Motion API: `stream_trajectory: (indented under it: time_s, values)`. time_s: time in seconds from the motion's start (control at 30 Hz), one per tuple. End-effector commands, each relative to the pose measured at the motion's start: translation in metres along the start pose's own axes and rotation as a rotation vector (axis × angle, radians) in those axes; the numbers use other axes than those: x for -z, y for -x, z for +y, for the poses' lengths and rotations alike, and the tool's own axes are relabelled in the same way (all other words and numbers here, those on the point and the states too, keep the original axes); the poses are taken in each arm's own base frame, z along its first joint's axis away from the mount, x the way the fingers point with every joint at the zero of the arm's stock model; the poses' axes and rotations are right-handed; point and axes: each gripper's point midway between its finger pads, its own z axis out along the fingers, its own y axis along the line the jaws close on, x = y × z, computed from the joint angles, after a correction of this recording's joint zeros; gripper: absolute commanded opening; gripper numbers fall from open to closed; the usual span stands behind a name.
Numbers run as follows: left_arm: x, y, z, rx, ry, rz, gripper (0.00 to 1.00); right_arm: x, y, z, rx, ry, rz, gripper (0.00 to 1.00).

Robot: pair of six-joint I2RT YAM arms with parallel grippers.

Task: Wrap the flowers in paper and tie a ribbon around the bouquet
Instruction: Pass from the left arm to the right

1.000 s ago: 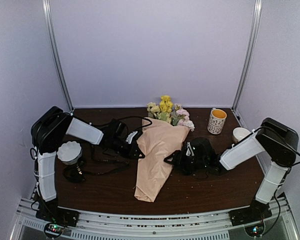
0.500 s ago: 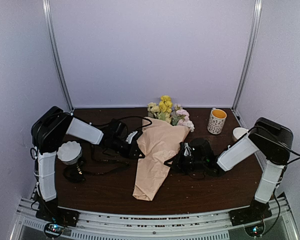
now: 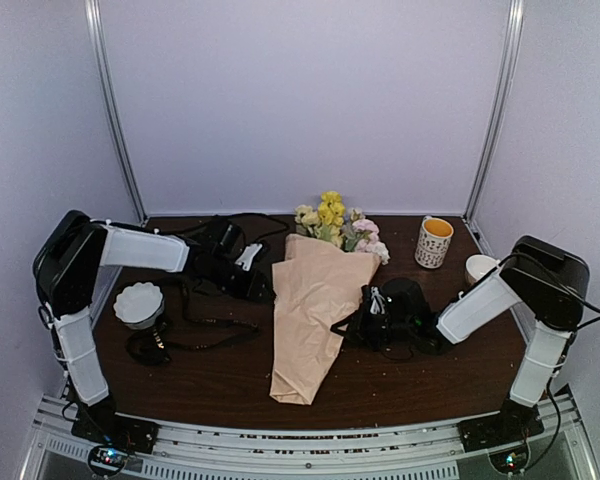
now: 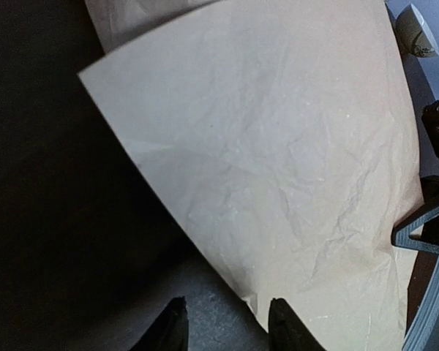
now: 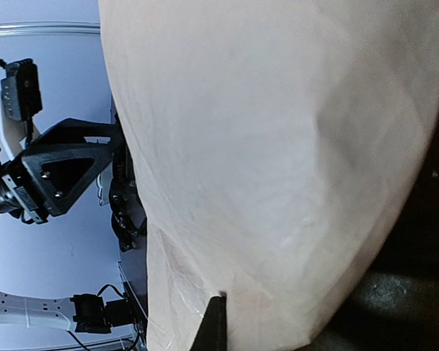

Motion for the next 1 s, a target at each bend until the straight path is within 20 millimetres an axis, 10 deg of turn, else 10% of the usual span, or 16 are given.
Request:
stream_trajectory:
  time_s: [0.0, 0.47, 0.8, 0.97]
  values:
    - [0.049, 0.019, 0.006, -0.061, 0.147, -0.049, 0.43, 0.005, 0.004, 0.010, 0.029, 0.022, -0.019, 0.00]
    - [0.069, -0.103, 0.023, -0.036, 0.248, 0.252, 0.48, -0.001, 0.002, 0.010, 0.032, 0.022, 0.003, 0.00]
    - [0.065, -0.128, 0.028, -0.020, 0.269, 0.343, 0.52, 0.001, 0.001, 0.006, 0.042, 0.006, 0.004, 0.00]
    - [0.100, -0.085, 0.035, 0.084, 0.385, 0.053, 0.46, 0.002, 0.001, 0.005, 0.047, 0.001, 0.002, 0.00]
